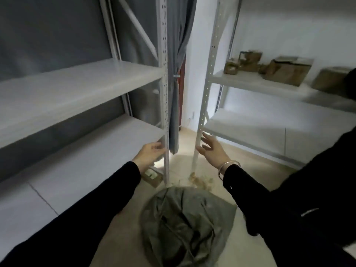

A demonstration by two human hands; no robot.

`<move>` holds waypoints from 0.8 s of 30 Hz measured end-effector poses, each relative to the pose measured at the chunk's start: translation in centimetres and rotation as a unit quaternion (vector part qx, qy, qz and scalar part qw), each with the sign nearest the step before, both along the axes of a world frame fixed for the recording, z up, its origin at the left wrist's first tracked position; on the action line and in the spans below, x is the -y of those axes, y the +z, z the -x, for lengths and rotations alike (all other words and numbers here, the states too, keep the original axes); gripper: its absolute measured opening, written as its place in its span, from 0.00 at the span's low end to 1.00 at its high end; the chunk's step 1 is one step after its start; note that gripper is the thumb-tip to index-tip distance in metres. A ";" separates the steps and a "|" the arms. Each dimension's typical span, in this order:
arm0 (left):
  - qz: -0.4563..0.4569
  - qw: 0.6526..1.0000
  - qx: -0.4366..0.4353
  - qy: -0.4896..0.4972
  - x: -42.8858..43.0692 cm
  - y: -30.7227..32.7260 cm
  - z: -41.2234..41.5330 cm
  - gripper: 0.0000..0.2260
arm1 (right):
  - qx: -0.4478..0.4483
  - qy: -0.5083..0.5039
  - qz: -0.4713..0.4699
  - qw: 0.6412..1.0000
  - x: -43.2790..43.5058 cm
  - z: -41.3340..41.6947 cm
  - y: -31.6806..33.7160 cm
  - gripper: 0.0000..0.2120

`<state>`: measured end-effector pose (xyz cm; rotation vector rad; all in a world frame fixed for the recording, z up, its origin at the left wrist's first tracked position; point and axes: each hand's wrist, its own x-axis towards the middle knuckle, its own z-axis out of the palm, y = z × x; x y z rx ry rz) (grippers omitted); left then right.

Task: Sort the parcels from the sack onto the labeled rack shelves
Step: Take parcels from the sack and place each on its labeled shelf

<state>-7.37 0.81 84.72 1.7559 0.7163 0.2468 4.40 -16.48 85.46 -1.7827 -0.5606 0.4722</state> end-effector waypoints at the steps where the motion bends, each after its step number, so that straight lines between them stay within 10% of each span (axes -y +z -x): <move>1: 0.002 1.000 -0.019 -0.013 0.7 -1.1 -1.3 0.22 | -0.006 -0.003 0.015 1.000 1.3 -1.4 -1.1 0.28; 11: 0.048 0.986 -0.145 -0.070 2.3 -18.1 -6.5 0.17 | -0.113 0.008 0.063 0.992 1.0 -5.6 -18.1 0.20; 24: 0.012 0.955 -0.280 -0.094 -1.5 -67.0 -9.1 0.21 | -0.151 0.032 0.129 0.980 -3.2 -8.0 -67.6 0.18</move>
